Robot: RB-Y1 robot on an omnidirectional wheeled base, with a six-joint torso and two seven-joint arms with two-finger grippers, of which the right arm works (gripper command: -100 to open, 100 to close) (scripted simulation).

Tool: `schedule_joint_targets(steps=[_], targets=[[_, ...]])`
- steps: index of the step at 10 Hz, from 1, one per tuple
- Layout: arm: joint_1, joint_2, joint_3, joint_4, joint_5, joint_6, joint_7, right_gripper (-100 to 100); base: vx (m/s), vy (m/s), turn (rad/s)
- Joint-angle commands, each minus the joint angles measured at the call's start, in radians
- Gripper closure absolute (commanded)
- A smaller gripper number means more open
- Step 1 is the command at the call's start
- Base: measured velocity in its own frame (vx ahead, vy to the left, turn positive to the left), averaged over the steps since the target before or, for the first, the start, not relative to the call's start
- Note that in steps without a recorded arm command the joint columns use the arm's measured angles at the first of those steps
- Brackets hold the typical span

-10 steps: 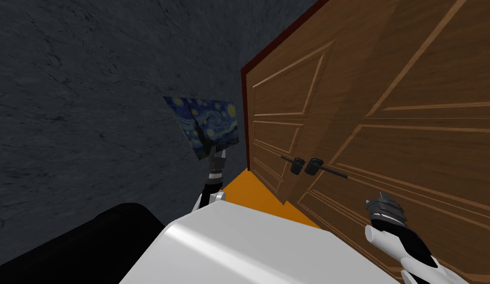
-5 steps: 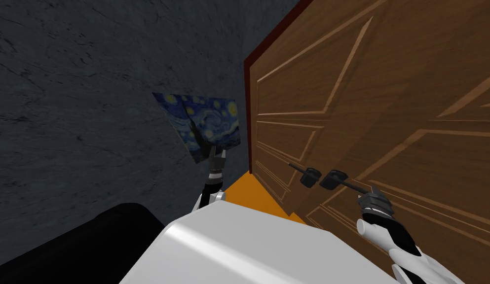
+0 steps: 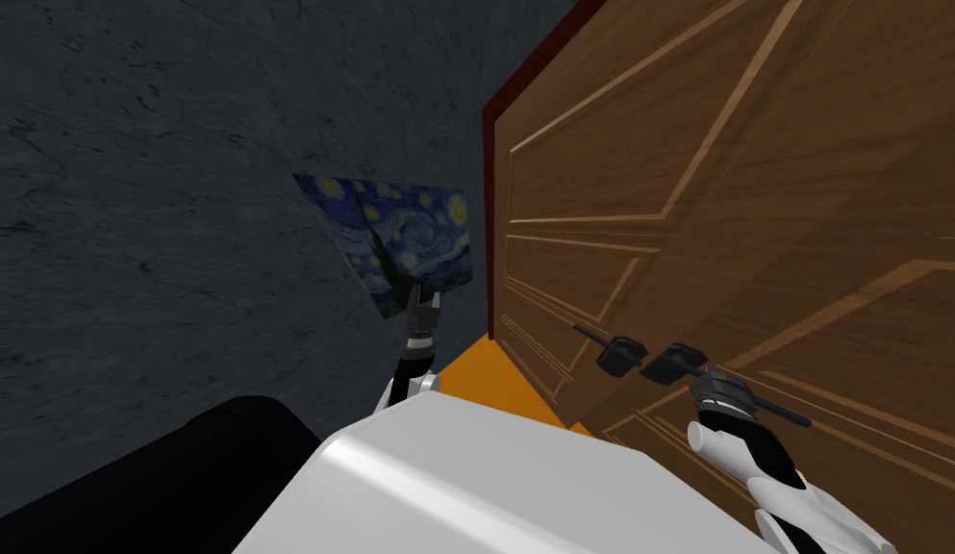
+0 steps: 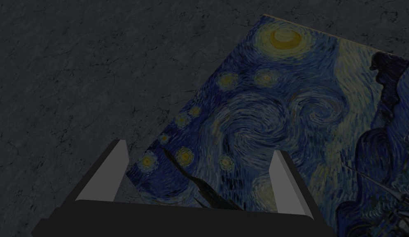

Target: Pull the door open

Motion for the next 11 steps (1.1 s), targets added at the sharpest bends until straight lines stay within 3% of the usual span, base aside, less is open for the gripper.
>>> schedule_joint_targets(steps=[1, 4, 8, 11], targets=[[0.003, -0.003, -0.002, 0.001, 0.000, -0.001, 0.001, 100, -0.014, -0.006, 0.016], [0.012, -0.007, -0.002, 0.004, 0.000, 0.000, -0.002, 100, -0.033, -0.019, -0.019], [0.022, -0.014, 0.001, 0.005, 0.002, 0.001, -0.007, 100, -0.134, -0.060, -0.033], [0.026, -0.015, 0.020, -0.003, 0.011, 0.002, -0.021, 100, -0.171, -0.037, 0.012]])
